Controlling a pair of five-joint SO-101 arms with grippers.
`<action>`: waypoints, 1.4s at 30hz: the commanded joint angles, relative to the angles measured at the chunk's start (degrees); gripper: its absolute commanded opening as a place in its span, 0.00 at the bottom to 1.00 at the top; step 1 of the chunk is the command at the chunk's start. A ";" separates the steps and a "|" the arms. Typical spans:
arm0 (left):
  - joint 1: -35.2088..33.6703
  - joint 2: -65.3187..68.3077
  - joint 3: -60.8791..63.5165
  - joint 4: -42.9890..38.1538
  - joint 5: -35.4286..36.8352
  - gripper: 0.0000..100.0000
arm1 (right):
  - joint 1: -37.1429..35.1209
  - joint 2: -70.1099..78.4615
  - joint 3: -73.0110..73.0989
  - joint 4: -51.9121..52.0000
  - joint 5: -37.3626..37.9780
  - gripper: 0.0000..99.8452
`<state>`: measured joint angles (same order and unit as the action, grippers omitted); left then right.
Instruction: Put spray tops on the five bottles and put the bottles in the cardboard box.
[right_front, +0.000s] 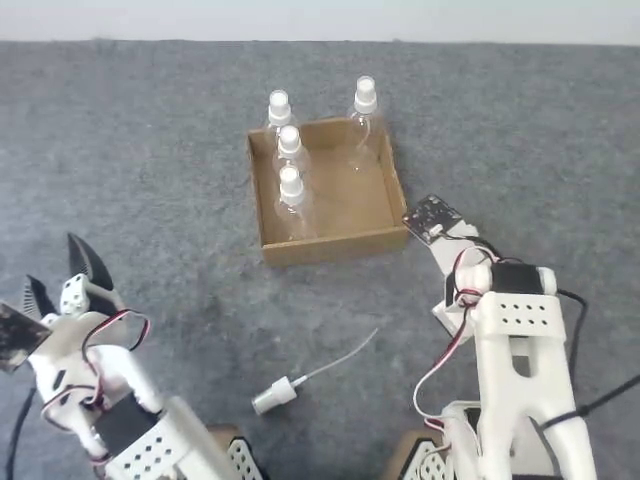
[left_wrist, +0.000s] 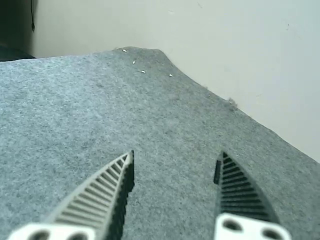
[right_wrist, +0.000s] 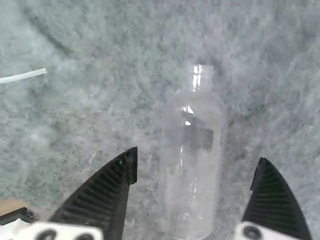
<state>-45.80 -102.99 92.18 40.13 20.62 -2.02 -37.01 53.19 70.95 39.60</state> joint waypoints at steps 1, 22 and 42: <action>0.18 -0.79 -1.27 -1.85 0.53 0.25 | -0.92 -0.84 -2.81 -1.80 -0.70 0.31; 0.18 -0.79 -1.27 -1.85 0.53 0.25 | -0.48 24.40 -9.32 -12.09 -2.90 0.16; 0.18 -0.79 -1.27 -1.85 0.53 0.25 | -6.55 4.88 -11.60 6.99 -11.08 0.04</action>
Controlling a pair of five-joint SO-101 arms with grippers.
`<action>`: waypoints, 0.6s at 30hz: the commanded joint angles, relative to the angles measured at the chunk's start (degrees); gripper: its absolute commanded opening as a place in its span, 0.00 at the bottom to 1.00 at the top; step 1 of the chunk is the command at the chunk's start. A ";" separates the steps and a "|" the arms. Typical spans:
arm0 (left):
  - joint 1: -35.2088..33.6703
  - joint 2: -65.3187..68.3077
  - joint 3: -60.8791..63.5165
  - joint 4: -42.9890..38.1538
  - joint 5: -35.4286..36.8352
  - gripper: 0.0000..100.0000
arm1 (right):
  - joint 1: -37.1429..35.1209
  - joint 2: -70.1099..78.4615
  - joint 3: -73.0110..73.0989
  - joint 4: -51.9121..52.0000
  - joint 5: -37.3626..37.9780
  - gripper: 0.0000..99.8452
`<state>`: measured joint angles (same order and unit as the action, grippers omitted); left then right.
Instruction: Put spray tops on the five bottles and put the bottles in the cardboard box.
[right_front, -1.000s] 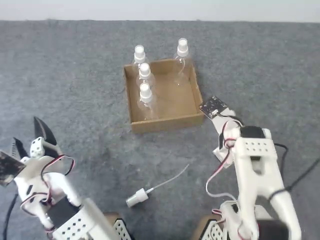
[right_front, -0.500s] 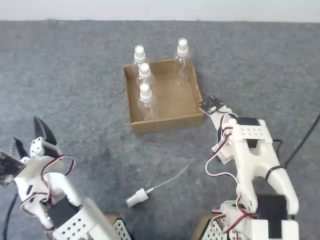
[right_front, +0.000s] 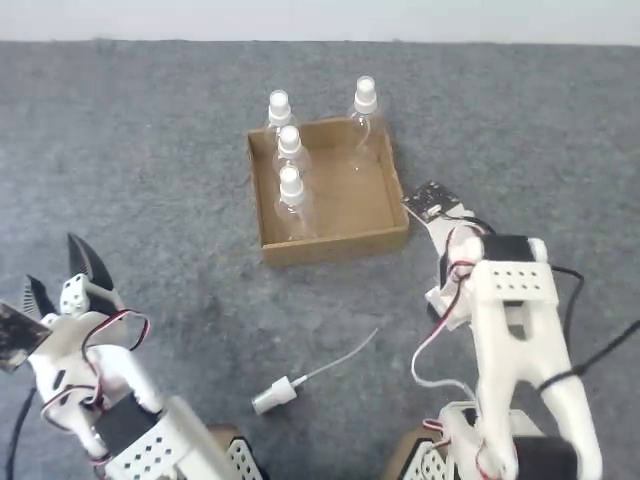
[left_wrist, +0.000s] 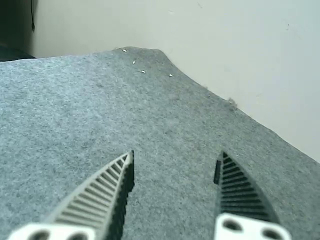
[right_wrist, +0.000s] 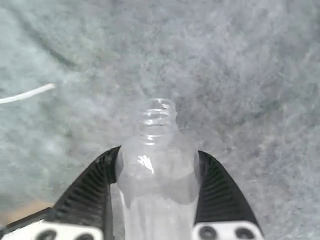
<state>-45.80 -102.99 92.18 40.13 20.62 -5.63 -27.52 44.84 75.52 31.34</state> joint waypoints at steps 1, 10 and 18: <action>0.18 -0.79 -1.27 -1.85 0.53 0.25 | -4.18 -5.41 -3.25 2.95 -3.78 0.04; 0.18 -0.79 -1.27 -1.85 0.53 0.25 | -13.85 -9.63 -3.16 3.38 -11.16 0.04; 0.18 -0.79 -1.27 -1.85 0.53 0.25 | -13.76 -17.36 1.76 0.40 -12.57 0.04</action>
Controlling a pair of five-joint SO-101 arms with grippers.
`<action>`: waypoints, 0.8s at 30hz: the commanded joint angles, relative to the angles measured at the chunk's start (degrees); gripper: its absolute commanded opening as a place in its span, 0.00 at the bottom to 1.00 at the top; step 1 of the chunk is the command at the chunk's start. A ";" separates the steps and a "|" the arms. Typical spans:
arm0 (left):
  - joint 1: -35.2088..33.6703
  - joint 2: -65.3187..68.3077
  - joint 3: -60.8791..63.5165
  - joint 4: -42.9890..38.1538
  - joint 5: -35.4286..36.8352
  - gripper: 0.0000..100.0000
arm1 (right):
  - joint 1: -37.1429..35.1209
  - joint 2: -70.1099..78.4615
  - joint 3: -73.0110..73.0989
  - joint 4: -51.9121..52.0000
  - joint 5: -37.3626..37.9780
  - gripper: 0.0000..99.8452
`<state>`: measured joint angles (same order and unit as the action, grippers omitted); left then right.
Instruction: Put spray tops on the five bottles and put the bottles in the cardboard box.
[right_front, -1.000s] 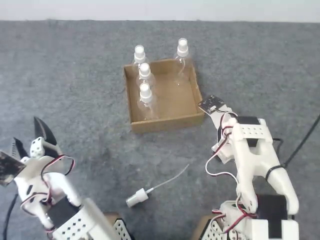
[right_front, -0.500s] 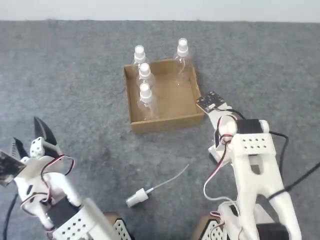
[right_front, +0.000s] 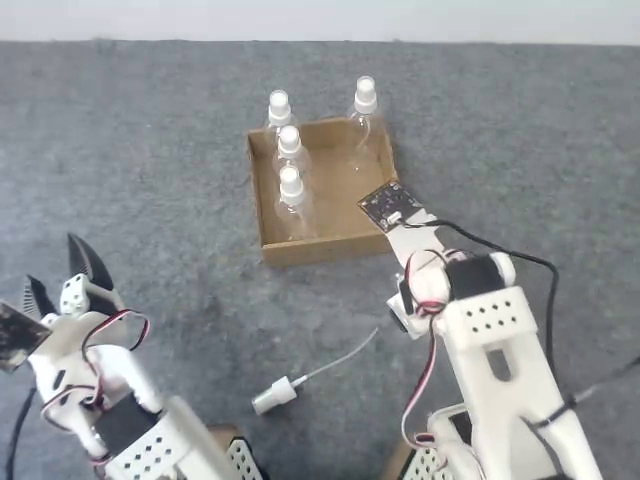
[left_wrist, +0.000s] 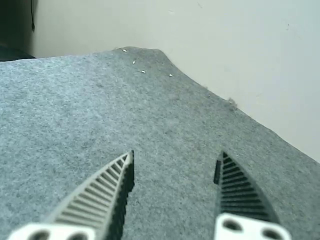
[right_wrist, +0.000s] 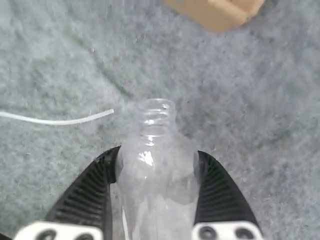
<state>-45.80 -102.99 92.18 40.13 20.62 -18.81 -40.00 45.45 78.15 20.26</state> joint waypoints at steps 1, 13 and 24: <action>0.18 -0.79 -1.27 -1.85 0.53 0.25 | -0.40 -6.11 2.46 -3.38 -1.85 0.04; 8.88 -0.70 -0.92 0.09 -6.42 0.25 | 7.69 -10.68 12.66 -14.46 -2.99 0.04; 23.74 -0.70 -0.84 7.21 -17.67 0.25 | 11.65 -10.68 13.80 -19.12 -8.97 0.04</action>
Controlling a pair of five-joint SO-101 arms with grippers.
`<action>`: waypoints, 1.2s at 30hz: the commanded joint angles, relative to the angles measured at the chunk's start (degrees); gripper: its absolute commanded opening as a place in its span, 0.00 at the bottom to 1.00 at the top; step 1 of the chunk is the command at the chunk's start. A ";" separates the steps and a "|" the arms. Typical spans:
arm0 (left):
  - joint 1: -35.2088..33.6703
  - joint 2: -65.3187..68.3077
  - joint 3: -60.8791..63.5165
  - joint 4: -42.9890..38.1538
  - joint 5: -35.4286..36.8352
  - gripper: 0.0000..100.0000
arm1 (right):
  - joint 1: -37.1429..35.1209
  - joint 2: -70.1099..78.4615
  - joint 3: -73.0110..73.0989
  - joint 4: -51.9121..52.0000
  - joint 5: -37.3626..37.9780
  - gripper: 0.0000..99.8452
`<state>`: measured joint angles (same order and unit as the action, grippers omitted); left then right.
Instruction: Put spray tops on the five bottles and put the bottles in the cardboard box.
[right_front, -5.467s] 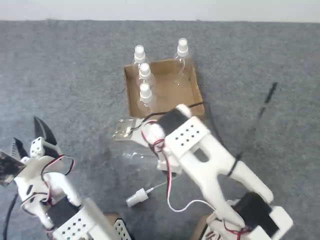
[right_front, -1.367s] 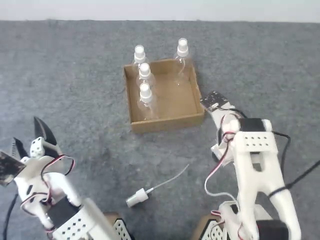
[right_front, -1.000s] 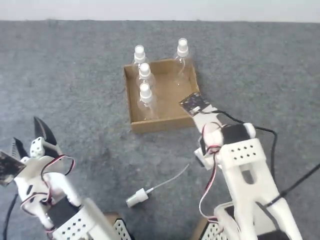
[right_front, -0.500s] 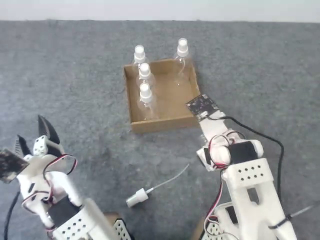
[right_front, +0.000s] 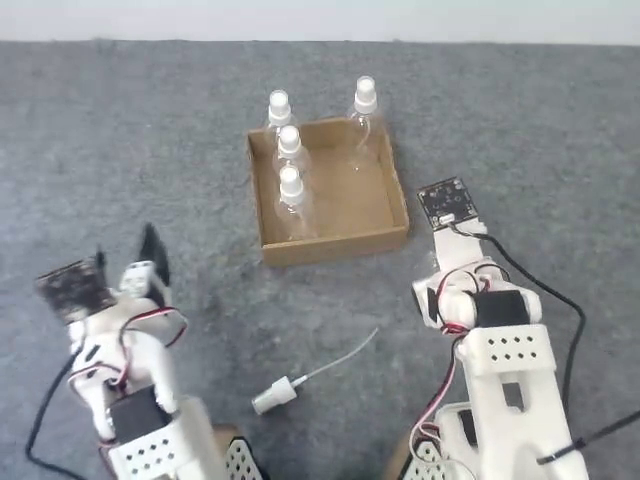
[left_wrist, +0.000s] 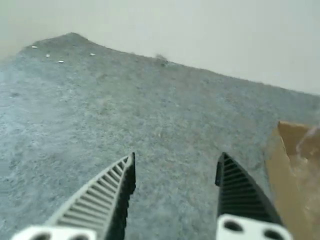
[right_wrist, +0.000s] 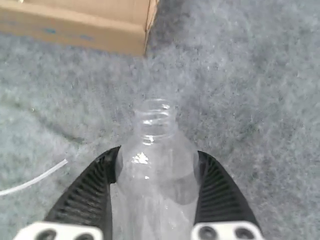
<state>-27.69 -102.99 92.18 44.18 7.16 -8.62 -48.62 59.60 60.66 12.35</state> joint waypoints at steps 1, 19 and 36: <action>6.95 -0.70 -0.84 4.04 -5.01 0.25 | 1.80 -2.07 -0.35 -1.63 -1.05 0.04; 19.69 -0.26 -8.04 22.51 -16.44 0.25 | 3.30 -2.07 -0.18 -1.71 -3.08 0.04; 19.87 -0.18 -8.31 22.95 -17.67 0.25 | 3.30 -2.07 1.93 -4.70 -2.81 0.04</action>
<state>-8.18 -102.99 87.60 66.77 -10.07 -6.07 -48.62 62.33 57.32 9.80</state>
